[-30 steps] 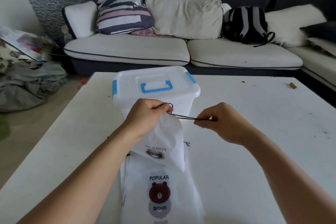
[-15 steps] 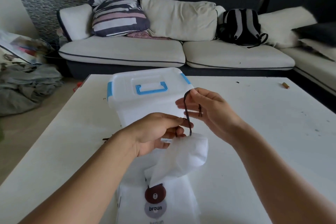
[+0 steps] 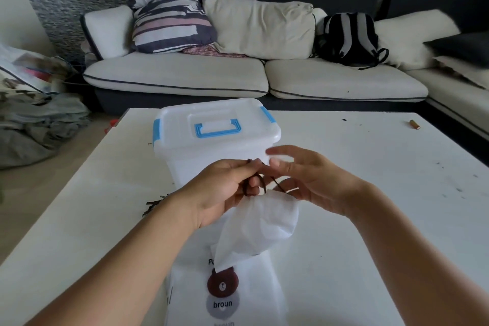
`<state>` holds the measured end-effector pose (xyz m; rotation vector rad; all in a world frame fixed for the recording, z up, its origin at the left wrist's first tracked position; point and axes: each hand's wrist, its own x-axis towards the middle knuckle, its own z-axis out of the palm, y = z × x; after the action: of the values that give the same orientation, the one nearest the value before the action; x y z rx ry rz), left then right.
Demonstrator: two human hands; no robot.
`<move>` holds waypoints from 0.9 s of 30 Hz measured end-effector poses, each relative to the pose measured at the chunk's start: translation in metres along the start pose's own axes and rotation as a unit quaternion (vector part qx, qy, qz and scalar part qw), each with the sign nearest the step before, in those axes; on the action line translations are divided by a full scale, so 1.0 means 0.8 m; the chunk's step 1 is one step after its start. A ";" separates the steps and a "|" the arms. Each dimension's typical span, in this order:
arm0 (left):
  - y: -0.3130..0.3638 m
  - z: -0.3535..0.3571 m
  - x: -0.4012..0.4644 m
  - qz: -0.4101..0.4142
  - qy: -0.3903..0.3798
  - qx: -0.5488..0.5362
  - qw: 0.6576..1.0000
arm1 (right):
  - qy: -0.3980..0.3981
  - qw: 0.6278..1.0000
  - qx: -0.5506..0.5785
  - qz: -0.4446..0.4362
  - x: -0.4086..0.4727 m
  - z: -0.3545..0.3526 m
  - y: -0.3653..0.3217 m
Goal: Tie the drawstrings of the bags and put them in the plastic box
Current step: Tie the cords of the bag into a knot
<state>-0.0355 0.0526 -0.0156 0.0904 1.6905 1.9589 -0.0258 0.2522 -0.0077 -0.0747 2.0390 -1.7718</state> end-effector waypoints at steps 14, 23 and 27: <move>0.004 -0.009 0.007 -0.006 0.111 -0.073 0.991 | 0.043 0.988 -0.106 -0.100 0.002 0.012 -0.006; 0.009 -0.012 0.000 0.013 0.022 -0.034 0.999 | 0.018 0.995 -0.062 -0.079 0.011 0.025 0.006; 0.014 -0.017 -0.001 0.015 0.003 -0.027 1.000 | -0.021 0.997 0.015 -0.066 0.009 0.018 0.010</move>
<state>-0.0443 0.0390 -0.0075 0.0918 1.6478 2.0273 -0.0249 0.2380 -0.0185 -0.2411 2.0182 -1.8619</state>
